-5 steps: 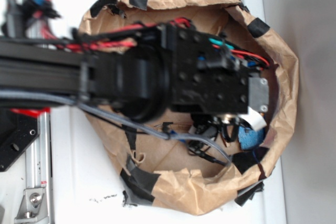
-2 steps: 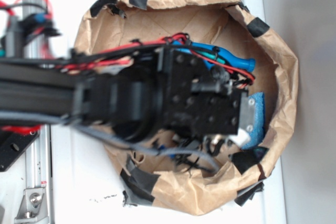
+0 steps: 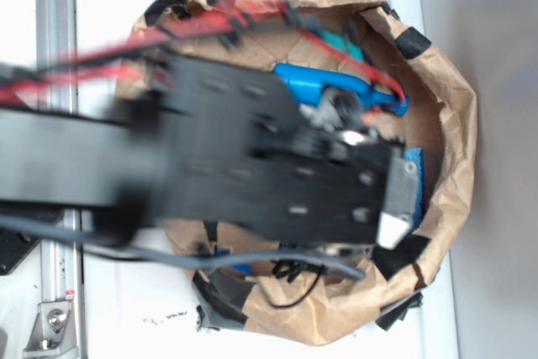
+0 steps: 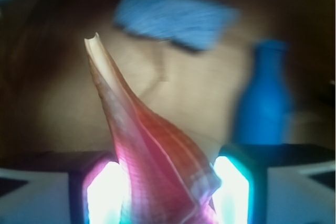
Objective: Grab the shell.
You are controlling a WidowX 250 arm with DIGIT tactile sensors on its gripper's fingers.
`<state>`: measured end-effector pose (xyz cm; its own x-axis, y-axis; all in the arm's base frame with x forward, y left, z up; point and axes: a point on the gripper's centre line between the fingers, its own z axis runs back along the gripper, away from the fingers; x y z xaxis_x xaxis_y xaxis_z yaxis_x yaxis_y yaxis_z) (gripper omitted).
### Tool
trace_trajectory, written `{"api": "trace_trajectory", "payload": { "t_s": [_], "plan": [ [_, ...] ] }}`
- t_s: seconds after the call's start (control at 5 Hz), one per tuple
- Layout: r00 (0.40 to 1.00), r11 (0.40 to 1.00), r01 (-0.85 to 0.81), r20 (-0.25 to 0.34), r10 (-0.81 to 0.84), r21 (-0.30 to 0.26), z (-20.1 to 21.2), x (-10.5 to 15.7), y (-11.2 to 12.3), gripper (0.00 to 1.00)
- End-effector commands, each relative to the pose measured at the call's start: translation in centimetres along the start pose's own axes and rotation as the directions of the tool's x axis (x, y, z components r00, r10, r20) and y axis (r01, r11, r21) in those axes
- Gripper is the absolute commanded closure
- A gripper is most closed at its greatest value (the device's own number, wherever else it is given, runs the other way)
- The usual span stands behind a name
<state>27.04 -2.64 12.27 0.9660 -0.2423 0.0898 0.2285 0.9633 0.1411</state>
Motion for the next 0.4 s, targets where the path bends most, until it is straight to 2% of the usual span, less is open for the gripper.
{"api": "trace_trajectory", "payload": {
  "t_s": [0.0, 0.2],
  "plan": [
    [0.924, 0.925, -0.38, 0.042, 0.381, -0.027, 6.4, -1.06, 2.07, 1.0],
    [0.914, 0.914, -0.404, 0.035, 0.405, -0.046, 6.5, -1.15, 2.08, 1.0]
  ]
}}
